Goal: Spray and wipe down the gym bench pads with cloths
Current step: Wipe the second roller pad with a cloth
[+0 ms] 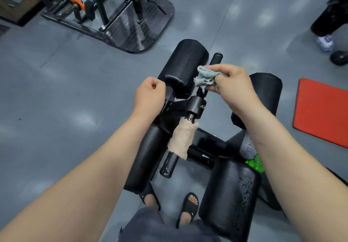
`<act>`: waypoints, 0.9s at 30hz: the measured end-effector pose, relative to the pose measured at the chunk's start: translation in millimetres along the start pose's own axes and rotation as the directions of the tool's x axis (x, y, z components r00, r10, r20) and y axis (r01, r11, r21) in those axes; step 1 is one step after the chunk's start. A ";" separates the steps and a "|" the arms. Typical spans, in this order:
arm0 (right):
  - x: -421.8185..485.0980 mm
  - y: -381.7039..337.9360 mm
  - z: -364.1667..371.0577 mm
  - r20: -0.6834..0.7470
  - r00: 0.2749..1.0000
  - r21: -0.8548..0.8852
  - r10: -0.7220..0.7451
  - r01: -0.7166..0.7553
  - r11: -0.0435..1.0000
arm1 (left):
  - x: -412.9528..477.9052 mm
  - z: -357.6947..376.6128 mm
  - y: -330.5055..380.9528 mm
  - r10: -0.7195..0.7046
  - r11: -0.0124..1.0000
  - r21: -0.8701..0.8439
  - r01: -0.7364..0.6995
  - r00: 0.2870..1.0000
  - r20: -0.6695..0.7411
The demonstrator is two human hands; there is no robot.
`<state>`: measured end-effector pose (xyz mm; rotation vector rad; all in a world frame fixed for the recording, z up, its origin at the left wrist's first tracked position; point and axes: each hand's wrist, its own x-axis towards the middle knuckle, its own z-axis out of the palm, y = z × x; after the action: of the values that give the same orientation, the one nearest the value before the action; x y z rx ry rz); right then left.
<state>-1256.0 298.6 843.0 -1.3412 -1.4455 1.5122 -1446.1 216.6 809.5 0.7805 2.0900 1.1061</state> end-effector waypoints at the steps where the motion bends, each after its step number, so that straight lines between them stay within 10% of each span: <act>1: 8.4 -1.6 1.5 -0.011 1.000 0.019 0.007 -0.007 1.000 | 8.9 2.6 -0.6 0.031 0.997 0.077 -0.030 0.999 -0.015; 13: 96.9 3.6 14.3 -0.089 0.987 -0.432 -0.135 0.084 0.898 | 39.5 28.0 -43.7 0.048 0.911 0.393 -0.128 0.977 0.207; 27: 201.0 -11.4 21.0 0.059 0.977 -0.769 -0.204 0.174 0.615 | 53.1 52.7 -32.5 0.045 0.800 0.595 -0.076 0.997 0.066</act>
<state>-1332.2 482.0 804.4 -1.5822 -2.2749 0.6931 -1445.5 266.0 744.6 1.1583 2.4091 0.4210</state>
